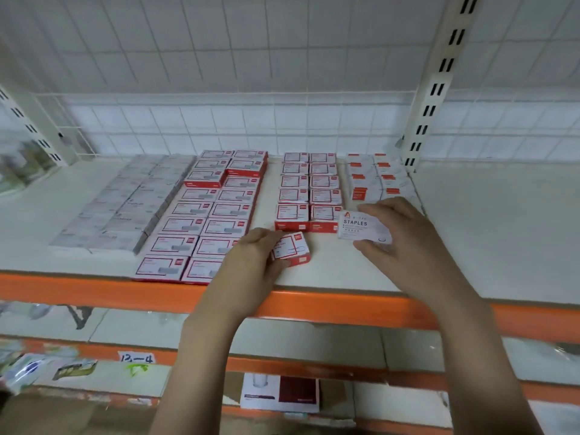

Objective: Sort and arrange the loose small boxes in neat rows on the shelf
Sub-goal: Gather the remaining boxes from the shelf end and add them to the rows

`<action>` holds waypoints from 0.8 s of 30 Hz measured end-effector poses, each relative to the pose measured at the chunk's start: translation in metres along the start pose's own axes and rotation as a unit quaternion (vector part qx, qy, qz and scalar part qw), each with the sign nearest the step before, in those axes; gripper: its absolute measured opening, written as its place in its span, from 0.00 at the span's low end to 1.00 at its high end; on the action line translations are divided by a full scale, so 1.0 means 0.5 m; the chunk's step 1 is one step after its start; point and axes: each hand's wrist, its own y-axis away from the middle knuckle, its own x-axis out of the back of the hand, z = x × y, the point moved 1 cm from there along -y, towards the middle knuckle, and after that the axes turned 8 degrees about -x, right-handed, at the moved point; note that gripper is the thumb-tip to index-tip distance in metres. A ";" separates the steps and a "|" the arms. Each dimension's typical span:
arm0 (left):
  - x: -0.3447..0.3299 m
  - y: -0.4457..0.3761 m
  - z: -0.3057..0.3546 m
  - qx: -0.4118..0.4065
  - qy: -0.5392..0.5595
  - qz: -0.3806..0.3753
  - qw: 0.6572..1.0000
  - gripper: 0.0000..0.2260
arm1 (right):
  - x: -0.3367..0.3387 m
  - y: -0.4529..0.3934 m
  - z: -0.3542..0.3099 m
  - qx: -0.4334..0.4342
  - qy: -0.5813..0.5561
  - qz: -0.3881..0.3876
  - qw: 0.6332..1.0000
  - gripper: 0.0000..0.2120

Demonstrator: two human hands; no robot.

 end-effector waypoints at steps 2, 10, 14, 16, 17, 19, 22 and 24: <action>0.007 0.005 -0.026 -0.023 0.012 0.006 1.000 0.20 | -0.025 0.003 -0.035 -0.009 0.007 0.002 1.000 0.23; 0.011 -0.014 -0.072 -0.145 -0.070 -0.019 0.987 0.17 | -0.040 0.056 -0.096 -0.069 0.023 0.018 0.997 0.25; 0.003 -0.029 -0.078 -0.163 -0.071 -0.031 0.984 0.16 | -0.032 0.074 -0.099 -0.092 0.043 0.034 0.994 0.24; 0.001 -0.040 -0.080 -0.174 -0.070 -0.035 0.982 0.16 | -0.030 0.079 -0.100 -0.099 0.044 0.036 0.993 0.23; -0.001 -0.044 -0.082 -0.179 -0.071 -0.035 0.981 0.16 | -0.030 0.081 -0.101 -0.101 0.044 0.036 0.993 0.23; -0.003 -0.053 -0.083 -0.178 -0.076 -0.038 0.980 0.17 | -0.029 0.086 -0.100 -0.105 0.044 0.032 0.993 0.22; -0.005 -0.061 -0.083 -0.169 -0.079 -0.043 0.982 0.17 | -0.028 0.091 -0.092 -0.106 0.048 0.031 0.993 0.22; -0.006 -0.066 -0.082 -0.157 -0.071 -0.044 0.984 0.17 | -0.027 0.092 -0.089 -0.110 0.046 0.030 0.992 0.22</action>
